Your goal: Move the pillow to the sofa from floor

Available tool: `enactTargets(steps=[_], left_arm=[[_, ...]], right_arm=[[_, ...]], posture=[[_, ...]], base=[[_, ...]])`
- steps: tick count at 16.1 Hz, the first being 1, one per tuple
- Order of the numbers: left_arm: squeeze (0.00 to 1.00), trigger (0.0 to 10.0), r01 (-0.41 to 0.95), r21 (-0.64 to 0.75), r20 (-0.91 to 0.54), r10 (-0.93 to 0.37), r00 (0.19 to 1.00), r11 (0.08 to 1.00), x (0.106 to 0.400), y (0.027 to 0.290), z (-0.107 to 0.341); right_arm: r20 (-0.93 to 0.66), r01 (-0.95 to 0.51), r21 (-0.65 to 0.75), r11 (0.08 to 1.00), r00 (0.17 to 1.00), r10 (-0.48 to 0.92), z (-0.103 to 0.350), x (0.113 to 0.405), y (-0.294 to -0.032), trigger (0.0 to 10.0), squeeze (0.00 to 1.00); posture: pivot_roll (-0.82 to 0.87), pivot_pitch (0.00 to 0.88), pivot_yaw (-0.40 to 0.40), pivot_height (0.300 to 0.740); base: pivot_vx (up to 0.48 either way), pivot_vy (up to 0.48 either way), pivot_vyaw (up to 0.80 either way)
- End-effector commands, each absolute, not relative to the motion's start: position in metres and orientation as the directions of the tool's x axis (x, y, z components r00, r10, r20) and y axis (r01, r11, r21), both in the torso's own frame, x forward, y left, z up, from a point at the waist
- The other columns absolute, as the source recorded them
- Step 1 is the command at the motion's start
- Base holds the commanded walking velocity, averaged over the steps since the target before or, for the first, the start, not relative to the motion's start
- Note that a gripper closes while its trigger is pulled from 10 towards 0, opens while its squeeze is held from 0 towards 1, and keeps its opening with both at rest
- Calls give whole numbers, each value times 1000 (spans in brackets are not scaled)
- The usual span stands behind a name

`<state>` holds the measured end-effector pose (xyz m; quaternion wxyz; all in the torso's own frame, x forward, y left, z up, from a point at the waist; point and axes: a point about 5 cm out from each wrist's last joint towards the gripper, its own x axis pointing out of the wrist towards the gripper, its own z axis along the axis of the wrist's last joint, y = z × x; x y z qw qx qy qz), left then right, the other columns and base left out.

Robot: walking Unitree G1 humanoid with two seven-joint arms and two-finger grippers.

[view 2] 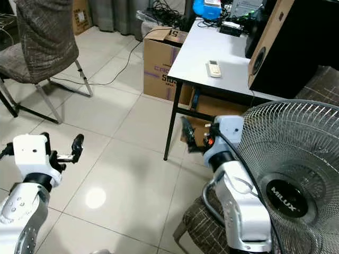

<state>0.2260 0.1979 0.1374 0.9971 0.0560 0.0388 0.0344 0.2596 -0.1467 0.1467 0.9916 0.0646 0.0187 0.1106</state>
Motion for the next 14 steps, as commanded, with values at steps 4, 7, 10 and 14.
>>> enactTargets(steps=[4,7,10,14], left_arm=[[380,10000,-27,151,-104,43,994,988,229,190,138],[59,10000,14,202,-106,7,994,979,236,197,141],[0,10000,10,198,-113,13,994,980,238,198,144],[0,10000,2,179,-153,26,988,984,239,203,137]], right_arm=[[-53,-96,25,995,994,97,137,255,-168,10000,0],[-94,-62,77,995,993,69,127,253,-159,10000,0],[-99,-65,143,988,992,80,125,256,-153,10000,0],[-87,-50,77,996,995,57,127,255,-147,10000,0]], posture=[[86,0,-30,740],[111,0,1,740],[135,0,2,740],[116,0,18,740]], base=[[0,0,800],[0,0,800],[0,0,0],[0,0,0]])
